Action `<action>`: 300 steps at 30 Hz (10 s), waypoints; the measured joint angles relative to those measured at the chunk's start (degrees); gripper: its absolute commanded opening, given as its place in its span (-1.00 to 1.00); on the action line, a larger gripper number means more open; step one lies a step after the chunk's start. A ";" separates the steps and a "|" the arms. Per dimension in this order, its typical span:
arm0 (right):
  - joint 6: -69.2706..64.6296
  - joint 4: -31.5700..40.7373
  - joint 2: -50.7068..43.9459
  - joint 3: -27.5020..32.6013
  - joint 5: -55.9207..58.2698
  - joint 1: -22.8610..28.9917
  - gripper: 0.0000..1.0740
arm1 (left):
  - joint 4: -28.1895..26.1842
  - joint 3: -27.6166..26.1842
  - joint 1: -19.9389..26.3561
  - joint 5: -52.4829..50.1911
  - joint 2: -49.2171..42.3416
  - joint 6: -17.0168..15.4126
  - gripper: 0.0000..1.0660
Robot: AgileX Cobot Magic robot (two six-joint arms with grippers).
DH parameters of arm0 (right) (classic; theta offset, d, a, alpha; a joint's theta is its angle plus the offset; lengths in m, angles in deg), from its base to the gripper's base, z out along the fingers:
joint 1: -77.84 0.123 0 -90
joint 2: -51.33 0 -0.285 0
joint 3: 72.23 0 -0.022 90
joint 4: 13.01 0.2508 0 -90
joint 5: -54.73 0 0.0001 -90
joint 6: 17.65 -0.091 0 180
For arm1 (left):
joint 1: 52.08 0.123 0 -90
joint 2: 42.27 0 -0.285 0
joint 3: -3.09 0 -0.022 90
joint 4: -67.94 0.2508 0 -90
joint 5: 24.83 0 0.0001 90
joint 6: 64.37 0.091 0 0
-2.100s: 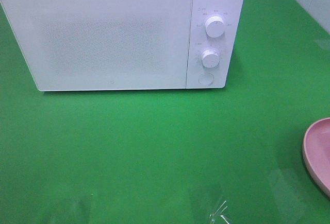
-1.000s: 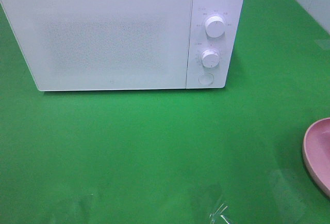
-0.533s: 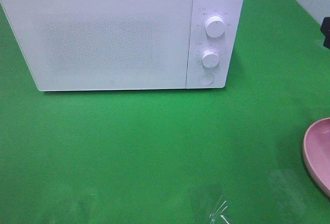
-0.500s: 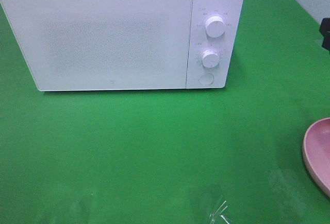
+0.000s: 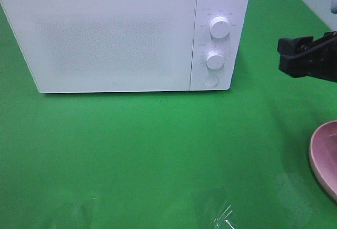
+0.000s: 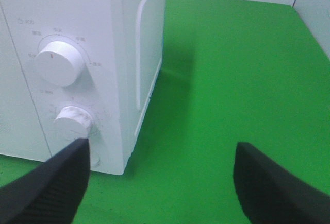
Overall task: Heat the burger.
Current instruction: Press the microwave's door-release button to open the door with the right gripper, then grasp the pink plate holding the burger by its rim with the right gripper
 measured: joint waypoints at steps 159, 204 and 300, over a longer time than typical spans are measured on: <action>-95.86 11.75 48.13 -21.60 -18.91 16.21 -1.00 | 0.00 0.00 0.00 0.00 0.00 -0.11 0.44; -94.37 12.95 52.08 -27.62 -20.34 13.58 -1.00 | 0.00 0.00 0.00 0.00 0.00 -0.11 0.44; -35.58 8.37 8.48 -5.39 29.62 13.06 -0.93 | 0.00 0.00 0.00 0.00 0.00 -0.11 0.44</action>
